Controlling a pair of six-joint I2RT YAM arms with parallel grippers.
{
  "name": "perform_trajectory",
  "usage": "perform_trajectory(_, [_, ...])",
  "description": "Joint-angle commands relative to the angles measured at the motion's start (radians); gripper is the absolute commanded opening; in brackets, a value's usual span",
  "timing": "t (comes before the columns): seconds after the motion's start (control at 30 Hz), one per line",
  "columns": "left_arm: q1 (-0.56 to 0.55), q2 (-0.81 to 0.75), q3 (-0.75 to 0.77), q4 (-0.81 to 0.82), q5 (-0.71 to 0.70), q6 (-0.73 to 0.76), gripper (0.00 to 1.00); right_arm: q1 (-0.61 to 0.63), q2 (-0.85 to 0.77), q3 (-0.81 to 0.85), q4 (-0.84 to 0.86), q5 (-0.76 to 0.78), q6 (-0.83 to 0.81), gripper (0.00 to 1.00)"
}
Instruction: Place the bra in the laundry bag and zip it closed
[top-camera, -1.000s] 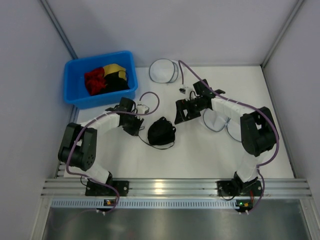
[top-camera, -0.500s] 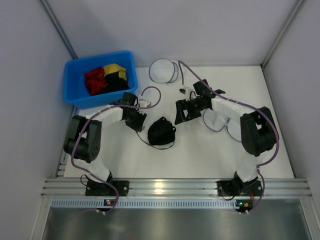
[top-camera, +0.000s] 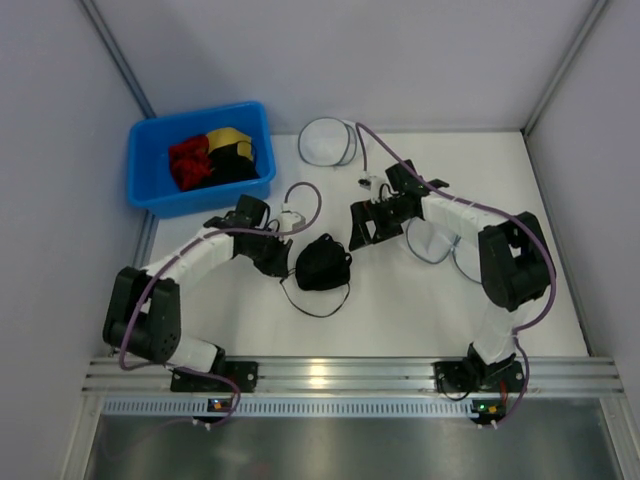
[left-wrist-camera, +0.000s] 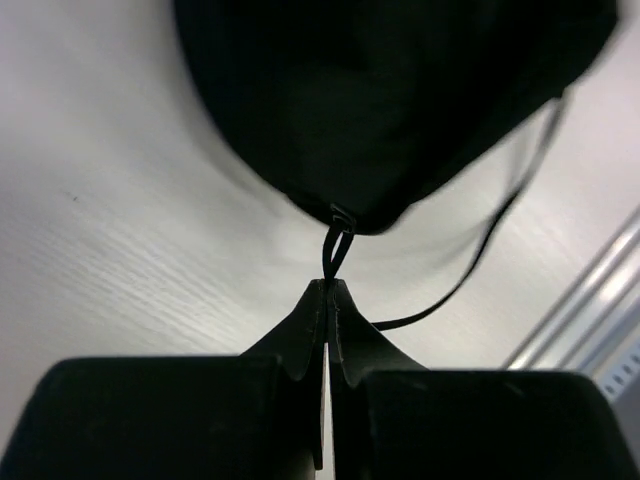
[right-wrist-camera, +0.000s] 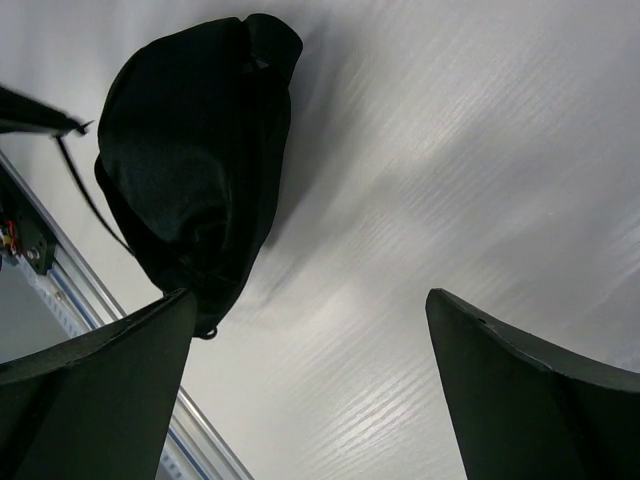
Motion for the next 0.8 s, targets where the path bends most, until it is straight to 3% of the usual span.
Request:
perform_trajectory(0.0, [-0.013,-0.144,0.081,-0.059,0.261,0.011,0.0,-0.006,0.01,0.046,0.007,-0.013,-0.008,0.99])
perform_trajectory(0.13, [-0.017,-0.184,0.216,-0.062,0.379,-0.078,0.0,-0.009,0.002,0.043,0.004,-0.016,-0.015,0.99])
perform_trajectory(0.27, [-0.02,-0.115,0.371,0.063,0.27,-0.229,0.0,-0.011,-0.007,0.026,0.012,-0.027,-0.019,0.99])
perform_trajectory(0.43, [-0.051,-0.017,0.39,0.243,0.089,-0.255,0.0,-0.034,-0.027,0.014,0.042,-0.102,0.01,0.99])
perform_trajectory(0.57, [-0.074,0.108,0.39,0.258,0.113,-0.325,0.0,-0.038,-0.058,-0.006,0.079,-0.145,0.037,0.99])
perform_trajectory(0.77, [-0.103,0.165,0.316,0.365,0.084,-0.446,0.0,-0.034,-0.041,-0.037,0.144,-0.2,0.113,0.99])
